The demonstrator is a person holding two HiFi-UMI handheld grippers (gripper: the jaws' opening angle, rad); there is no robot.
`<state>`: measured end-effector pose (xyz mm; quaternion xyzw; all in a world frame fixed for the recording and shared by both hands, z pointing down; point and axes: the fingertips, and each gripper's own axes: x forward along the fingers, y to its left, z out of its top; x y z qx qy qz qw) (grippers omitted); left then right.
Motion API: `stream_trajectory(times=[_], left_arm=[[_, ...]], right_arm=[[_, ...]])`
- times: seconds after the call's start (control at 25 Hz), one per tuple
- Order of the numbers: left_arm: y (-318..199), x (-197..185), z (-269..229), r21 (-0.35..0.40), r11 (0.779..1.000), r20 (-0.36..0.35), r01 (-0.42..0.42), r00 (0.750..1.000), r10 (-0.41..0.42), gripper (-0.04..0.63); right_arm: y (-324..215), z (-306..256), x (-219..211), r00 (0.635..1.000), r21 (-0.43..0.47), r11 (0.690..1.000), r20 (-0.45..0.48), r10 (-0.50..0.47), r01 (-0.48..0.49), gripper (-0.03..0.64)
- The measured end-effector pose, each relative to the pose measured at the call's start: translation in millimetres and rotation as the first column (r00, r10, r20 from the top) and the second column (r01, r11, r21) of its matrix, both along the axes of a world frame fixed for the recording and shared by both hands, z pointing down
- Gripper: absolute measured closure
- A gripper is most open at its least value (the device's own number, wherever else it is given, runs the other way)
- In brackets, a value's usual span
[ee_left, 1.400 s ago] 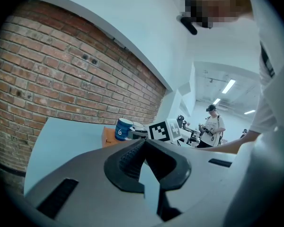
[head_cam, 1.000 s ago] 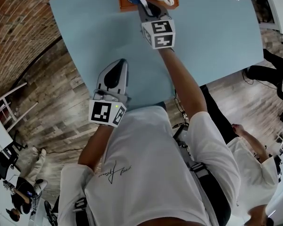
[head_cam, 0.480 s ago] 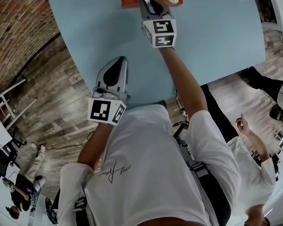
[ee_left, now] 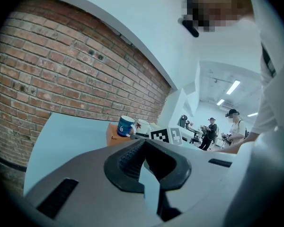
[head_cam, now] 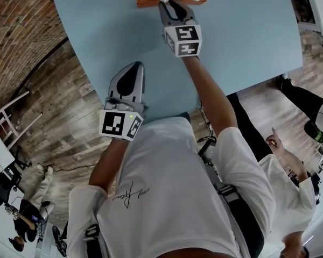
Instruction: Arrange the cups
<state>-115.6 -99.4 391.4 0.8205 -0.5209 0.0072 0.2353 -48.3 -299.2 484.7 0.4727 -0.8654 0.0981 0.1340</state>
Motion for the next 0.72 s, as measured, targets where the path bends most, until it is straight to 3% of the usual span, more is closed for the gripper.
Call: stream_trajectory(times=[0.72], left_arm=[[14.1, 4.0, -21.2, 0.059, 0.998, -0.022, -0.017, 1.0, 0.019, 0.587]], right_arm=[[106.2, -50.7, 31.4, 0.999, 0.014, 1.0, 0.032, 0.004, -0.005, 0.595]])
